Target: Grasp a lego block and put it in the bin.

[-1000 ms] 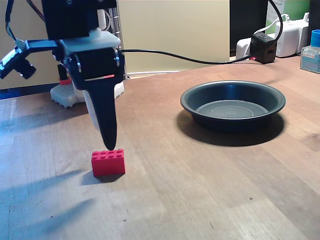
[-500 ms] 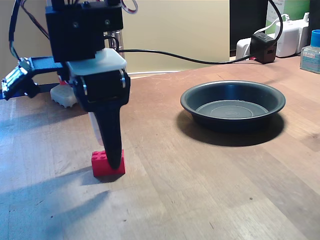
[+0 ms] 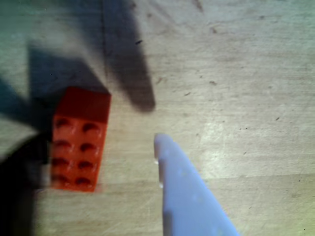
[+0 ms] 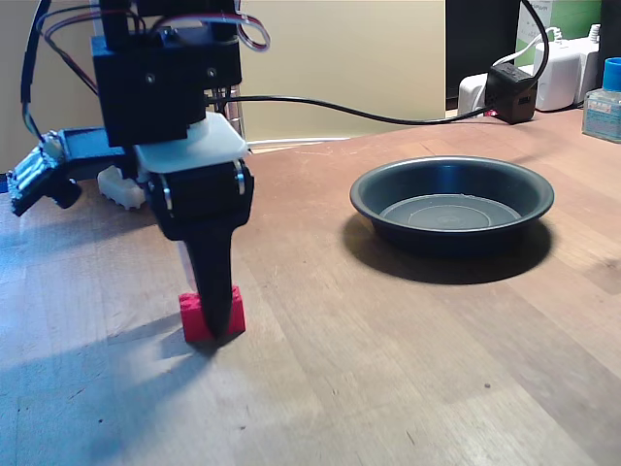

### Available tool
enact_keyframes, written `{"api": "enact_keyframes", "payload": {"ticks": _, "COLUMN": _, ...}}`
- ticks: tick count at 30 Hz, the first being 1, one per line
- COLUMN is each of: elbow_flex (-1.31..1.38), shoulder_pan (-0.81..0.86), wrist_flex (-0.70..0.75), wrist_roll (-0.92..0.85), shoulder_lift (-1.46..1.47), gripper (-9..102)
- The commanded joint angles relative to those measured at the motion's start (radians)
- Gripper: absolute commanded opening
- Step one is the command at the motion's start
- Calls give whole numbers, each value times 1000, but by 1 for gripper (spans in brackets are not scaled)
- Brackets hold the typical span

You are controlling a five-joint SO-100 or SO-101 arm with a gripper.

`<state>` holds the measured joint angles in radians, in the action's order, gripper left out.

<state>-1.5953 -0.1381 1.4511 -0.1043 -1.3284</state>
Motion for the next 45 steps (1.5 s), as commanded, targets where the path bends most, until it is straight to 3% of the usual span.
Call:
{"api": "enact_keyframes", "payload": {"ticks": 1, "elbow_flex": 26, "shoulder_pan": 2, "wrist_flex": 2, "wrist_roll": 3, "shoulder_lift": -2, "gripper": 8}}
{"api": "enact_keyframes", "payload": {"ticks": 8, "elbow_flex": 25, "shoulder_pan": 2, "wrist_flex": 2, "wrist_roll": 3, "shoulder_lift": -2, "gripper": 0}}
{"api": "enact_keyframes", "payload": {"ticks": 21, "elbow_flex": 43, "shoulder_pan": -3, "wrist_flex": 77, "wrist_roll": 6, "shoulder_lift": -26, "gripper": 0}}
{"api": "enact_keyframes", "payload": {"ticks": 30, "elbow_flex": -75, "shoulder_pan": -60, "wrist_flex": 164, "wrist_roll": 58, "shoulder_lift": -288, "gripper": 0}}
{"api": "enact_keyframes", "payload": {"ticks": 35, "elbow_flex": -150, "shoulder_pan": -186, "wrist_flex": 163, "wrist_roll": 241, "shoulder_lift": -383, "gripper": 0}}
{"api": "enact_keyframes", "payload": {"ticks": 45, "elbow_flex": -144, "shoulder_pan": -522, "wrist_flex": 153, "wrist_roll": 765, "shoulder_lift": -396, "gripper": 0}}
